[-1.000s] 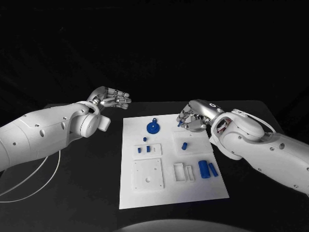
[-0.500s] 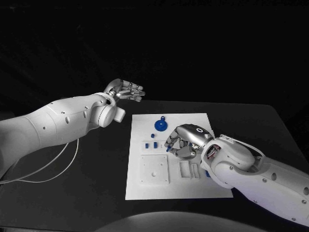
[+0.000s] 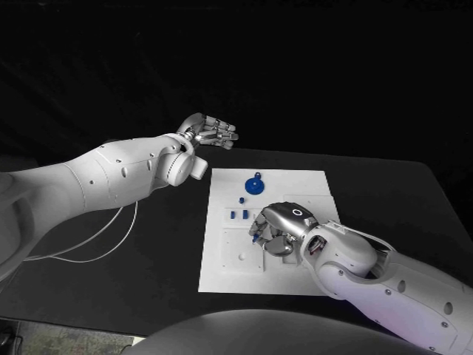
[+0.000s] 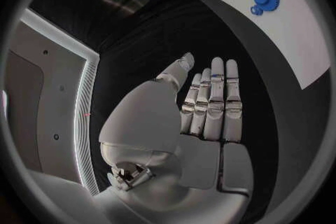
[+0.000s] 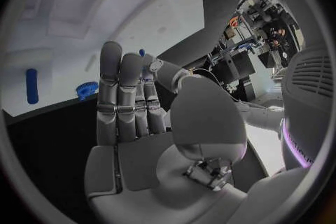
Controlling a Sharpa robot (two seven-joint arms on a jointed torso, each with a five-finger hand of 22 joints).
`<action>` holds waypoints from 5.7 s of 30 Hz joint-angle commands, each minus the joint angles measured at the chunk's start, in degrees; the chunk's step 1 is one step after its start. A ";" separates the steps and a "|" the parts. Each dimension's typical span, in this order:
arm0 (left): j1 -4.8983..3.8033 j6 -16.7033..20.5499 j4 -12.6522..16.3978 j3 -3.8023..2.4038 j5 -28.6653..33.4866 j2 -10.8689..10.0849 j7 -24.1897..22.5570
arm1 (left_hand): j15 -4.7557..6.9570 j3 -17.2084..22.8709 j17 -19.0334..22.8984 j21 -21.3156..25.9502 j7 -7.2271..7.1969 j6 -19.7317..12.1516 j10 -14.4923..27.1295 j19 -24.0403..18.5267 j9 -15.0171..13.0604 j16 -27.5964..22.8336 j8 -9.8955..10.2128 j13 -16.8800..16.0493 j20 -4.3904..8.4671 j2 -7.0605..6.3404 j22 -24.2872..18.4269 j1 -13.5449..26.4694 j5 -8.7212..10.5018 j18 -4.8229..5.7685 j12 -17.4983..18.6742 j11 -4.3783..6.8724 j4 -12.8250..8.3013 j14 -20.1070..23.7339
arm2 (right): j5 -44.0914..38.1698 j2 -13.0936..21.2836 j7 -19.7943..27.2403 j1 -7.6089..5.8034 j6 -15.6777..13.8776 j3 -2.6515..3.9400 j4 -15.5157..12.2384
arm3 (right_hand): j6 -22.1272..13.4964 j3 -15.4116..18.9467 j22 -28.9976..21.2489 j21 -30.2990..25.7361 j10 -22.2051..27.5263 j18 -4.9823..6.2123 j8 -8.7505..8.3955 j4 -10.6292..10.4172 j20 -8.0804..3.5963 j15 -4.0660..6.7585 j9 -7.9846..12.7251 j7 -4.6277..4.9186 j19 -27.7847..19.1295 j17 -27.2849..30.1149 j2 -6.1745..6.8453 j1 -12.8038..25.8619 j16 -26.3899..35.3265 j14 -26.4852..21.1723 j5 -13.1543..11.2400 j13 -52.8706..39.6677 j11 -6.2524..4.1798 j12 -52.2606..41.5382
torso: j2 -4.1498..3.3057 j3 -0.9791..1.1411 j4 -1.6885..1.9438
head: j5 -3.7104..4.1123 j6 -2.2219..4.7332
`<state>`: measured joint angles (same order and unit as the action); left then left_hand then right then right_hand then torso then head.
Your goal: Assemble the parts on the task board
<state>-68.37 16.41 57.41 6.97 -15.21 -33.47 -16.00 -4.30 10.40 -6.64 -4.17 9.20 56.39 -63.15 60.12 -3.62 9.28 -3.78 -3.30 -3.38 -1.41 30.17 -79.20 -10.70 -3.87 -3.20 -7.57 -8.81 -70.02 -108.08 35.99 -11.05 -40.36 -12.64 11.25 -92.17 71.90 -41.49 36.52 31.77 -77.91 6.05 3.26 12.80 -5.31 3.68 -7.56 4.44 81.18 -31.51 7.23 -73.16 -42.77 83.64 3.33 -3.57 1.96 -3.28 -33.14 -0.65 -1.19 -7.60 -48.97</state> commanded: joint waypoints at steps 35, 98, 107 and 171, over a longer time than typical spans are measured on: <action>0.23 -2.39 0.76 -0.08 0.57 -0.31 -0.57 | -0.42 -0.32 0.06 0.12 -0.03 -1.03 0.45 -0.20 0.09 0.07 0.18 -0.07 -0.17 0.56 0.07 1.30 -0.19 0.66 -0.24 0.00 -0.70 0.35 | -7.95 -2.55 -3.04 1.28 0.75 -0.42 2.93 | 0.38 -0.68 5.05 -0.36 -1.20 0.86 0.39 -0.13 -0.19 0.48 -0.08 -0.08 0.46 0.43 0.20 0.22 -0.82 -0.21 0.41 -0.21 -0.77 -0.18 | -0.02 0.02 -0.13 | -0.95 -1.03; 0.23 -3.28 0.82 -0.08 0.56 -0.82 0.10 | -0.46 -0.70 0.05 0.10 0.02 -1.24 0.58 -0.22 0.10 0.11 0.19 -0.06 -0.21 0.79 -0.34 1.30 0.08 0.68 -0.23 -0.04 -1.13 0.50 | -5.12 -0.33 -3.35 1.52 -6.26 -0.30 0.63 | -8.84 18.27 3.50 -7.80 15.75 2.75 0.29 -5.04 2.96 -2.49 3.83 0.36 3.74 2.68 5.78 -1.09 -1.55 -0.55 3.93 0.19 3.48 -0.13 | -0.20 0.08 -0.28 | 0.14 -0.72; 0.24 -3.49 0.66 -0.08 0.55 -0.99 0.16 | -0.46 -0.70 0.05 0.10 0.02 -1.24 0.58 -0.22 0.10 0.11 0.19 -0.06 -0.21 0.79 -0.34 1.30 0.08 0.68 -0.23 -0.04 -1.13 0.50 | -1.96 3.91 -3.08 1.41 -2.34 7.28 0.47 | -8.39 6.59 5.74 -6.44 9.13 1.84 0.29 -3.98 1.91 -1.64 3.81 1.46 3.41 1.82 6.53 0.54 -2.87 -0.66 4.88 0.21 1.97 -0.16 | -0.18 0.04 -0.20 | 1.26 0.27; 0.23 -3.90 0.66 -0.07 0.53 -1.29 0.40 | -0.45 -1.02 0.03 0.09 0.02 -1.23 0.56 -0.16 0.09 0.20 0.19 -0.07 -0.20 1.02 -0.60 1.39 0.08 0.69 -0.23 -0.04 -1.22 0.47 | -5.59 3.29 -5.67 0.87 8.95 9.72 7.05 | -1.43 2.79 11.34 -7.56 2.59 0.96 0.43 -2.46 0.83 -0.55 3.47 0.73 3.07 1.26 1.00 -1.43 -3.12 -0.95 -0.36 0.06 0.24 -0.23 | -0.31 0.09 -0.13 | 0.99 -0.03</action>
<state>-68.14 13.21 57.99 6.96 -15.00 -34.81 -15.35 -4.52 9.59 -6.65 -4.16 9.20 55.57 -62.95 60.11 -3.62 9.28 -3.78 -3.30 -3.38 -0.38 29.63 -78.18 -10.69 -3.95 -3.20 -7.77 -10.04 -69.80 -111.61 39.33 -16.17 -39.68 -4.49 21.16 -85.26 70.23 -38.52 47.79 23.99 -74.84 7.01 3.47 10.13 -4.11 2.83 -4.00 5.13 83.85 -30.22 8.73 -73.77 -45.91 82.75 2.83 -3.33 2.32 -3.24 -33.45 -0.55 -1.31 -6.57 -48.94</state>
